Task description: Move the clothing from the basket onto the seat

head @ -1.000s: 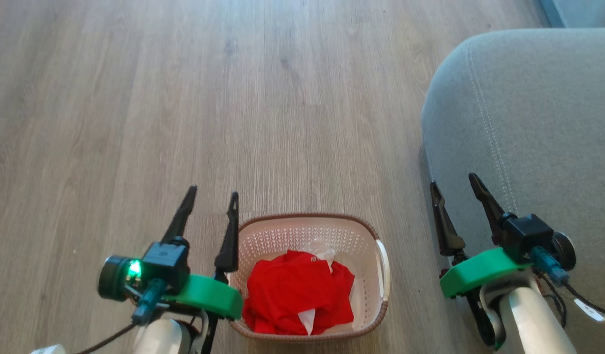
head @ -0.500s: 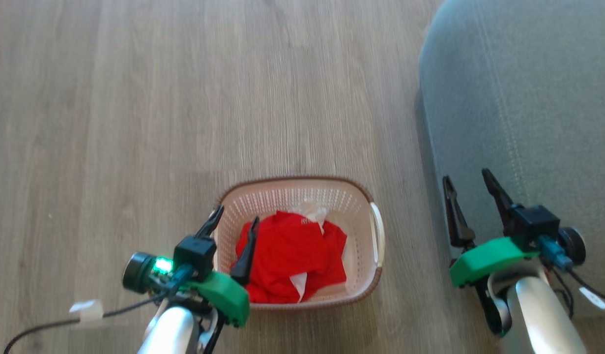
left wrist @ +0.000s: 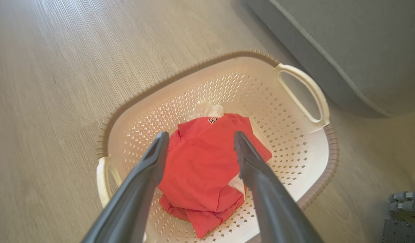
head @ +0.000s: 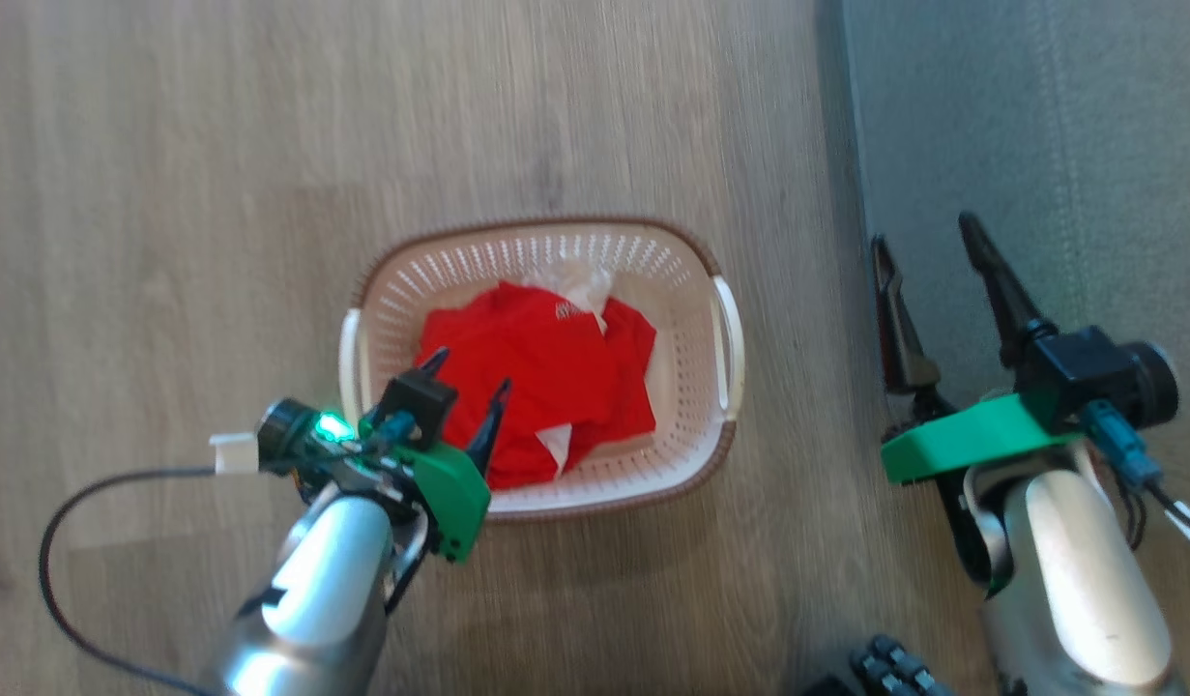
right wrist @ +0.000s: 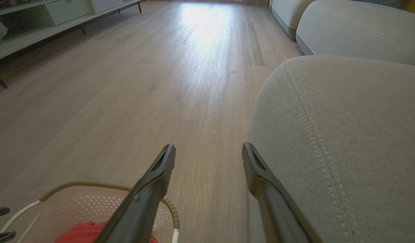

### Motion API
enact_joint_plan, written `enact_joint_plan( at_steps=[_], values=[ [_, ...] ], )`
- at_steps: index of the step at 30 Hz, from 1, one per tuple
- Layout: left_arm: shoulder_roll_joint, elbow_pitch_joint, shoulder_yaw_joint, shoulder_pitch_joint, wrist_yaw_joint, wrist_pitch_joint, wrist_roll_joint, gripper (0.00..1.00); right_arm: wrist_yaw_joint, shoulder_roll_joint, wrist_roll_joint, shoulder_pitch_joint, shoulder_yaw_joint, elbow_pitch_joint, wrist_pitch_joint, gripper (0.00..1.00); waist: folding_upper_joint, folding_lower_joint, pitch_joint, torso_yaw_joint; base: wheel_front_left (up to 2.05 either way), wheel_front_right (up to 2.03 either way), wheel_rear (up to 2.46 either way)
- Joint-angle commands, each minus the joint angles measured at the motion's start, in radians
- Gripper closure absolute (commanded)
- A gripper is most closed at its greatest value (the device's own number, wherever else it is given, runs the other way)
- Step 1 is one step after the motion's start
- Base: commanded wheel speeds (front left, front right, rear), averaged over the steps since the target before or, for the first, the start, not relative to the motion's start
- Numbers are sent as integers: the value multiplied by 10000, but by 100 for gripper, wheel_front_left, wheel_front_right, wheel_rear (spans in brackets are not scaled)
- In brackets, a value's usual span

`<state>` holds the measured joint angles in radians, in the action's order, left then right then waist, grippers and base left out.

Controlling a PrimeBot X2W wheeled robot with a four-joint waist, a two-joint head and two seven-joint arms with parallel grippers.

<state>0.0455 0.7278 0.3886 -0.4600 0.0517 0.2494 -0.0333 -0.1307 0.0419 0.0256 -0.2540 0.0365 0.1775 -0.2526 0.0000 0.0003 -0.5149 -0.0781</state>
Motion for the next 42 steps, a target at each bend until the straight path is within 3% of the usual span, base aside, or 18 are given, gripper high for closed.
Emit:
enact_joint_plan(
  at_steps=[1, 10, 13, 17, 30, 40, 41, 42],
  values=[
    [73, 68, -218, -229, 74, 124, 64, 0, 0, 84, -81, -90, 203, -448, -91, 0, 0, -3, -756, -332, 0, 0, 0],
    [85, 2594, 249, -2009, -15, 124, 488, 0, 0, 83, -184, -169, 250, -1504, -91, 0, 0, -3, -1994, -738, 0, 0, 0],
    [89, 4106, 672, -3002, -660, 116, 1043, 0, 0, 83, 52, -189, 167, -1857, -92, 0, 0, -3, -2544, -863, 0, 0, 0],
    [69, 4962, 898, -3950, -977, 18, 1193, 0, 0, 83, 59, -203, 298, -1976, -92, 0, 0, -3, -3076, -1033, 0, 0, 0],
    [195, 5591, 1217, -5209, -673, -1927, 1127, 0, 0, 83, 455, -187, 501, -2302, -92, 0, 0, -3, -4188, -1474, 0, 0, 0],
    [298, 5623, 1392, -5430, -524, -2608, 1048, 0, 0, 83, 536, -53, 600, -2415, -92, 0, 0, -3, -4428, -1510, 0, 0, 0],
    [296, 5624, 1379, -5439, -438, -2687, 993, 55, 0, 83, 544, -59, 606, -2410, -92, 0, 0, -3, -4443, -1508, 0, 0, 0],
    [294, 5625, 1353, -5450, -363, -2723, 927, 87, 0, 83, 551, -69, 610, -2402, -92, 0, 0, -3, -4457, -1503, 0, 0, 0]
  ],
)
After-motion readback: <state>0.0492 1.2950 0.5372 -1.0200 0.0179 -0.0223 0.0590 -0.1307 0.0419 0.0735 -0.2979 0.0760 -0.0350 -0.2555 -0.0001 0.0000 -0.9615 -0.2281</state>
